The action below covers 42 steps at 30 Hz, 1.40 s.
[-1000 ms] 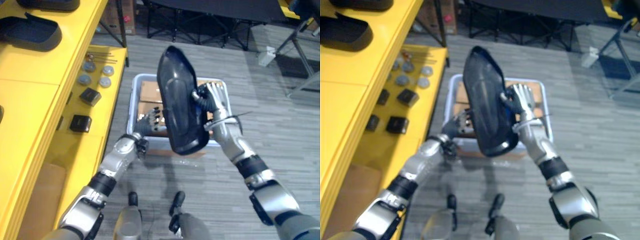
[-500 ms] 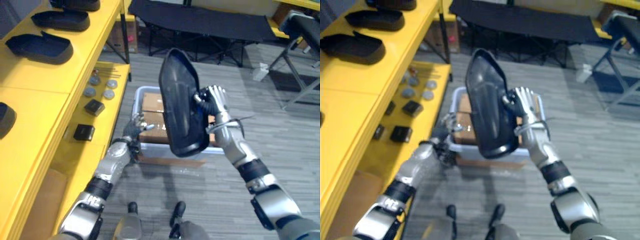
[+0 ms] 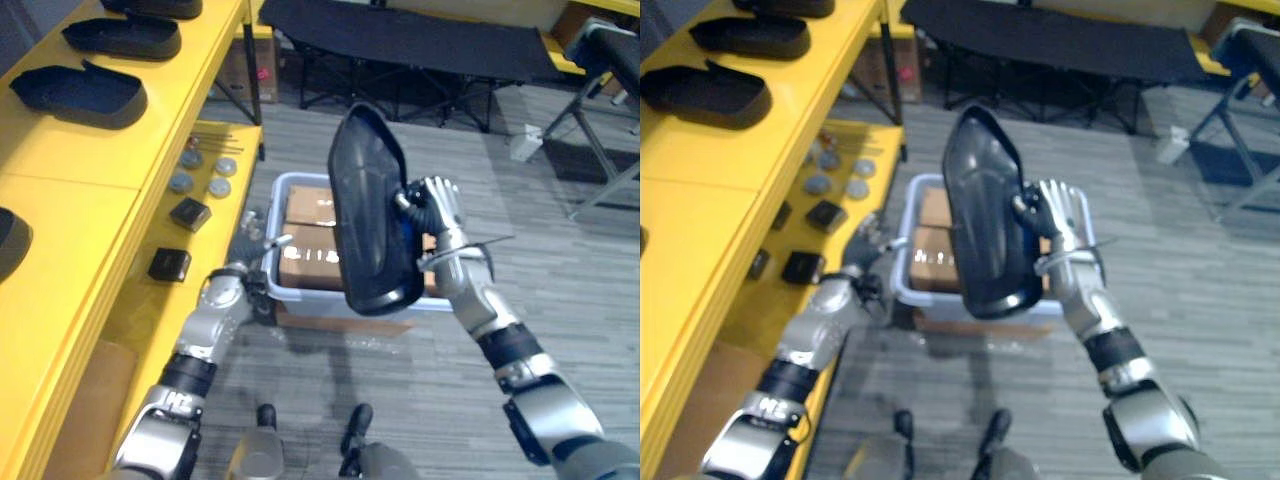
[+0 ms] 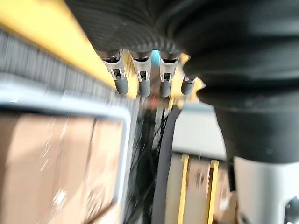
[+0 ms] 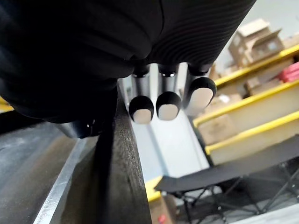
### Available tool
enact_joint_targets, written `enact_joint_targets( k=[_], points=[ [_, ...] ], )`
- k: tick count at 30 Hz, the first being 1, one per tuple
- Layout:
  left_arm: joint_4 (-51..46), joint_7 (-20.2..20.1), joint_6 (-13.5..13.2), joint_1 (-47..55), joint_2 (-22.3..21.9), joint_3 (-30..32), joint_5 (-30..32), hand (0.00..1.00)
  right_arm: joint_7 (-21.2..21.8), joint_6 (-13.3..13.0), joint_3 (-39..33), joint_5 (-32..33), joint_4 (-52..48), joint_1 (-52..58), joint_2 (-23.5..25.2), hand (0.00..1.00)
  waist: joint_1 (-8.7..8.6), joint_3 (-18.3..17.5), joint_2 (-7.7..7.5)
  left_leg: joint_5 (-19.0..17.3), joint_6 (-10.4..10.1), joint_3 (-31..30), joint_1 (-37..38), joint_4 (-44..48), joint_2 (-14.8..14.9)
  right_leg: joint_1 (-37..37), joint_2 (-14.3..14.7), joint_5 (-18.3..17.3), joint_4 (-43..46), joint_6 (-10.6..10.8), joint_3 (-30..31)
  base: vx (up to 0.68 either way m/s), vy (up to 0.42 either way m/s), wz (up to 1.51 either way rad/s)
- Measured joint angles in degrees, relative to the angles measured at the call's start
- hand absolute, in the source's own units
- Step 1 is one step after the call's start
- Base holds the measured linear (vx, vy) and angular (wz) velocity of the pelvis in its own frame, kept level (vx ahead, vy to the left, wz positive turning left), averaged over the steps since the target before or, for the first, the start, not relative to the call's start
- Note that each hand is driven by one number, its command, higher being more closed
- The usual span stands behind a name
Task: Walk over and take plastic housings, then place them on the shelf
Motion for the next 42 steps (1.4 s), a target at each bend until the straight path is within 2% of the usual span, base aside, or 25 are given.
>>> enact_joint_targets(
  k=[10,13,18,25,31,36,42],
  points=[
    [-0.7,-3.5,-1.1,0.0,1.2,1.7,-1.4,0.00,0.0,0.8,-0.1,0.5,-1.1,0.2,-1.0,1.00,0.02,0.0,0.65,-1.7,0.4,0.2,-1.0,3.1,0.0,0.4,-0.4,-0.7,0.0,0.5,-0.4,0.00,0.000,0.00],
    [-1.9,-5.8,-1.2,0.0,2.0,1.7,-3.7,0.00,0.0,0.8,-0.1,0.8,-1.1,0.2,-1.2,1.00,-0.01,0.1,0.85,-2.0,0.4,0.0,-1.0,3.4,0.1,0.6,-0.3,-0.6,0.0,0.3,-0.7,0.03,-0.014,0.02],
    [-2.9,-12.6,-1.5,0.0,2.5,1.6,-5.9,0.00,0.0,0.7,-0.1,2.2,-1.0,0.1,-2.1,1.00,0.00,0.1,1.55,-2.4,0.4,0.0,-1.1,3.5,0.0,0.6,-0.4,-0.6,0.0,0.3,-0.9,0.02,0.002,0.00],
    [-3.0,-17.7,-1.3,0.1,2.3,-1.6,-5.9,0.00,0.0,0.7,0.2,2.2,0.5,-0.7,-2.7,1.00,0.04,0.0,3.46,-2.4,0.4,0.0,-1.0,3.2,0.0,0.6,-0.3,-0.6,0.0,0.3,-0.9,0.00,0.000,0.00],
    [-3.1,-21.7,-0.4,0.3,2.4,-3.6,-5.8,0.00,0.0,0.7,0.4,2.2,1.3,-1.2,-2.9,1.00,0.02,-0.1,3.64,-2.3,0.5,0.0,-0.8,3.0,0.0,0.6,-0.3,-0.6,0.0,0.3,-0.9,0.00,0.000,0.00],
    [-3.1,-23.9,0.4,0.7,2.5,-6.0,-5.4,0.00,0.0,0.7,1.0,2.1,1.6,-3.2,-2.9,1.00,0.14,-0.1,3.69,-2.3,0.5,-0.1,-0.8,2.9,0.0,0.6,-0.3,-0.6,0.0,0.3,-0.9,0.00,0.000,0.00],
    [-3.1,-23.9,0.6,1.0,2.4,-9.2,-5.3,0.00,0.1,0.9,3.8,1.9,4.0,-5.5,-2.9,1.00,0.15,-0.2,3.86,-2.2,0.4,-0.7,-0.8,2.6,-0.2,0.7,-0.3,-0.5,0.0,0.2,-1.2,0.00,-0.001,0.02]
  ],
)
